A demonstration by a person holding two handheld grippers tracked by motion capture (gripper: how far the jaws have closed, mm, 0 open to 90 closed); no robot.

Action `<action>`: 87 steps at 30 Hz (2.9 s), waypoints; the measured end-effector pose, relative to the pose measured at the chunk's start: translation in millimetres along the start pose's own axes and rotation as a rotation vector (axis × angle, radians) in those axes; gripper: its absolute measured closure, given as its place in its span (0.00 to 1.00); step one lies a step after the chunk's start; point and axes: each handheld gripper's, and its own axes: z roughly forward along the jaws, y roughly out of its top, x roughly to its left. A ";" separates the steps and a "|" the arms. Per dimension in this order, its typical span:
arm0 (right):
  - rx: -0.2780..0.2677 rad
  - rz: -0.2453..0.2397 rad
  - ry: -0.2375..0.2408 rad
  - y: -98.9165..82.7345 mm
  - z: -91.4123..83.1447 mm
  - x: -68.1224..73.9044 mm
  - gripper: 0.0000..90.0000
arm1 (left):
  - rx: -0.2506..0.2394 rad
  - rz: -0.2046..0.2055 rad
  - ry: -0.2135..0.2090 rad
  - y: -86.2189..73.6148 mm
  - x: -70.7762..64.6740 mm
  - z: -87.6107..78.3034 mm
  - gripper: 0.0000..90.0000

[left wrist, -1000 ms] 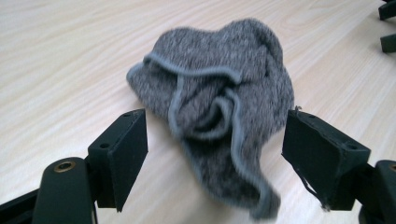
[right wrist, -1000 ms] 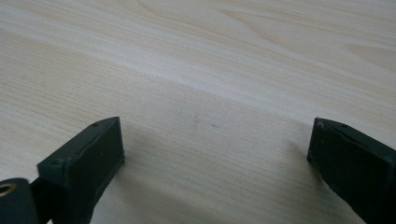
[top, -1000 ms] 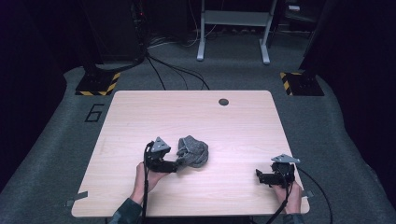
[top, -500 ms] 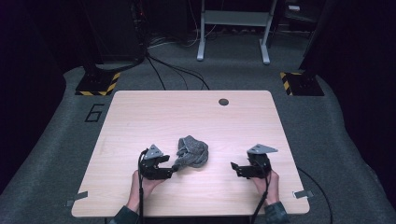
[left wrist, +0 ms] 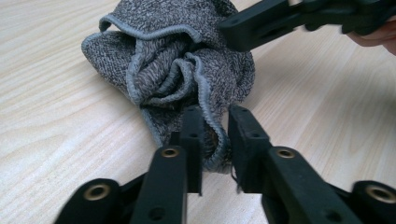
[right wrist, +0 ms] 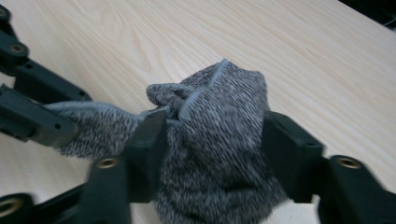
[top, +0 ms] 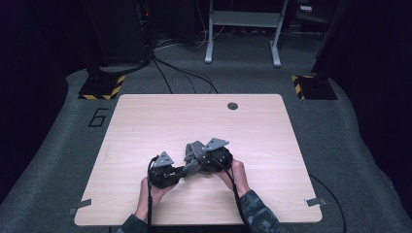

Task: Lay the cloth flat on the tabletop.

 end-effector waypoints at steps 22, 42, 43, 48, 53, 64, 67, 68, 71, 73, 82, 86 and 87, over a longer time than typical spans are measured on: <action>-0.008 0.078 -0.076 -19.1 -23.9 -40.2 0.95 | 0.023 0.014 0.061 -6.3 9.0 -14.5 0.97; -0.017 0.229 -0.044 -43.3 -47.8 -61.8 0.48 | 0.049 -0.023 0.026 14.4 24.0 -9.2 0.29; -0.017 0.229 -0.044 -43.3 -47.8 -61.8 0.48 | 0.049 -0.023 0.026 14.4 24.0 -9.2 0.29; -0.015 0.252 -0.044 -29.9 -35.5 -64.9 0.41 | 0.109 0.043 0.063 37.3 26.5 22.1 0.30; 0.048 0.234 -0.031 -21.7 -12.1 -59.3 0.49 | 0.121 0.030 0.048 41.3 32.4 39.3 0.47; 0.124 0.228 -0.056 -35.5 0.1 -55.3 0.88 | 0.165 -0.015 -0.015 29.2 31.0 54.1 0.90; 0.128 0.236 -0.060 -40.9 -6.4 -59.4 0.90 | 0.175 -0.026 -0.007 26.0 26.7 50.3 0.90; 0.124 0.233 -0.062 -44.2 -10.7 -61.7 0.91 | 0.177 -0.031 -0.006 24.8 24.6 48.7 0.90; 0.120 0.229 -0.064 -48.3 -15.0 -62.4 0.91 | 0.191 -0.047 -0.021 21.0 16.4 43.1 0.89; 0.128 0.224 -0.065 -53.1 -19.6 -61.6 0.90 | 0.188 -0.055 -0.040 17.8 8.9 38.7 0.89; 0.129 0.226 -0.046 -72.6 -40.6 -61.7 0.59 | 0.121 -0.074 -0.017 18.0 -1.0 15.2 0.45; 0.102 0.239 -0.034 -68.0 -44.5 -72.2 0.45 | 0.060 -0.075 0.040 30.4 14.0 6.8 0.31; 0.079 0.256 -0.031 -62.4 -45.2 -75.7 0.43 | 0.055 -0.078 0.043 32.9 17.1 6.4 0.29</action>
